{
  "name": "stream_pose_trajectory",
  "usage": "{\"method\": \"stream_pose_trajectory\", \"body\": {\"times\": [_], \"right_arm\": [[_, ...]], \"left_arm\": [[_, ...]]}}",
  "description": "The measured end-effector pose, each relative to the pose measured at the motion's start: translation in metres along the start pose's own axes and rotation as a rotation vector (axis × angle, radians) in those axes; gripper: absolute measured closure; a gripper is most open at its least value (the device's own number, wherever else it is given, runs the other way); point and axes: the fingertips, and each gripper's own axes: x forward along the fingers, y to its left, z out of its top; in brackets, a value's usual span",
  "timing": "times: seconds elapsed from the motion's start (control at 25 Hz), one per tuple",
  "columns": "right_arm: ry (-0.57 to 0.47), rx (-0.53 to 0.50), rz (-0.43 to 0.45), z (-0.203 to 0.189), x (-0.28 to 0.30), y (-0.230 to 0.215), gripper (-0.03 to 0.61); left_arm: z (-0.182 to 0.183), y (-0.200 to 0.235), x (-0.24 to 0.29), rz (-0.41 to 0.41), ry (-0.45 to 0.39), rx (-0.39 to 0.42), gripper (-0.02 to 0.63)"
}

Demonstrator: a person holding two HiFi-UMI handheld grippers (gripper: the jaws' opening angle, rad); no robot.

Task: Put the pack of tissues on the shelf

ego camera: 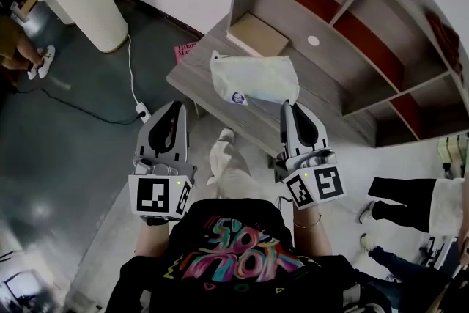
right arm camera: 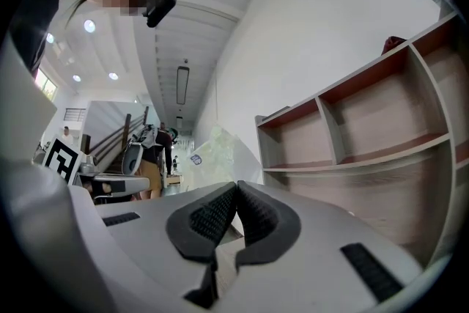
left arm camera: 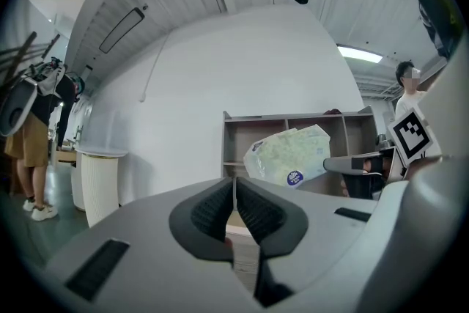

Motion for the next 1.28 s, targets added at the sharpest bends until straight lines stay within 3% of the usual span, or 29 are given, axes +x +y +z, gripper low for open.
{"method": "stream_pose_trajectory", "body": {"times": [0.2,0.4,0.48,0.92,1.28], "right_arm": [[-0.018,0.005,0.026,-0.005,-0.009,0.002,0.563],[0.094,0.053,0.290,-0.012,-0.070,0.058,0.563],[0.107,0.066,0.316,-0.008,-0.076,0.068,0.563],[0.082,0.077,0.205,0.011,0.001,0.011,0.563],[0.051,0.047,0.132,0.008,0.006,0.001,0.563]], "left_arm": [[-0.002,-0.007,-0.012,0.022,-0.016,0.020,0.581],[-0.010,-0.046,-0.142,0.290,0.069,-0.025,0.581],[-0.006,-0.050,-0.159,0.316,0.086,-0.028,0.581],[0.016,-0.026,-0.037,0.180,0.067,-0.014,0.581],[0.005,-0.022,-0.014,0.096,0.033,-0.026,0.581]]}}
